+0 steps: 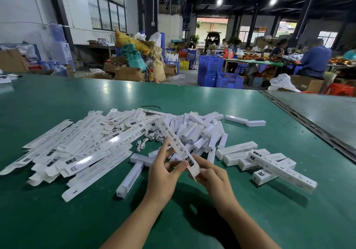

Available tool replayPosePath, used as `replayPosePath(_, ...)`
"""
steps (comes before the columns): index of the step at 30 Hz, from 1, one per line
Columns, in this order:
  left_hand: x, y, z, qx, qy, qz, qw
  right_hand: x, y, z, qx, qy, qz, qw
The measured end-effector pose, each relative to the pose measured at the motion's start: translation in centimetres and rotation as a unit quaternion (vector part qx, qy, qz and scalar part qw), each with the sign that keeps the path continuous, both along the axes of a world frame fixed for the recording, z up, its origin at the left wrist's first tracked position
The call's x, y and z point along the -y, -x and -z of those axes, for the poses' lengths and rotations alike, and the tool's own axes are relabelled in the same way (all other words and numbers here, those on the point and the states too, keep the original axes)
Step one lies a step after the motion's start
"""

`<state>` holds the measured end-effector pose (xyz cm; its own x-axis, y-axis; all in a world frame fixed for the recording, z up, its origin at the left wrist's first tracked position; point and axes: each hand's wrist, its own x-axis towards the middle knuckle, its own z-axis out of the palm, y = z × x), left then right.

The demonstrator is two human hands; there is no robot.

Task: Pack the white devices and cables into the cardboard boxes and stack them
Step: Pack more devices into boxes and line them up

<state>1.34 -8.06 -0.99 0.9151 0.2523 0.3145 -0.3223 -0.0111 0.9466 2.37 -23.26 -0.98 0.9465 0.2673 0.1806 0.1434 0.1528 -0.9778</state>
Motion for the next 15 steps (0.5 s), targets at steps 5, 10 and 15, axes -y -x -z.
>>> replayPosePath(5,-0.2,0.0,-0.1,0.002,0.019,-0.004,1.0,-0.1,0.3,-0.3,0.028,-0.006,0.009,1.0)
replayPosePath(10,-0.3,0.4,-0.3,0.022,-0.079,0.014,0.997,0.0,0.1,-0.4,0.064,0.005,0.08,0.995)
replayPosePath(15,-0.5,0.8,-1.1,0.023,-0.193,0.006,0.981,0.2,-0.1,-0.4,0.071,0.006,0.093,0.993)
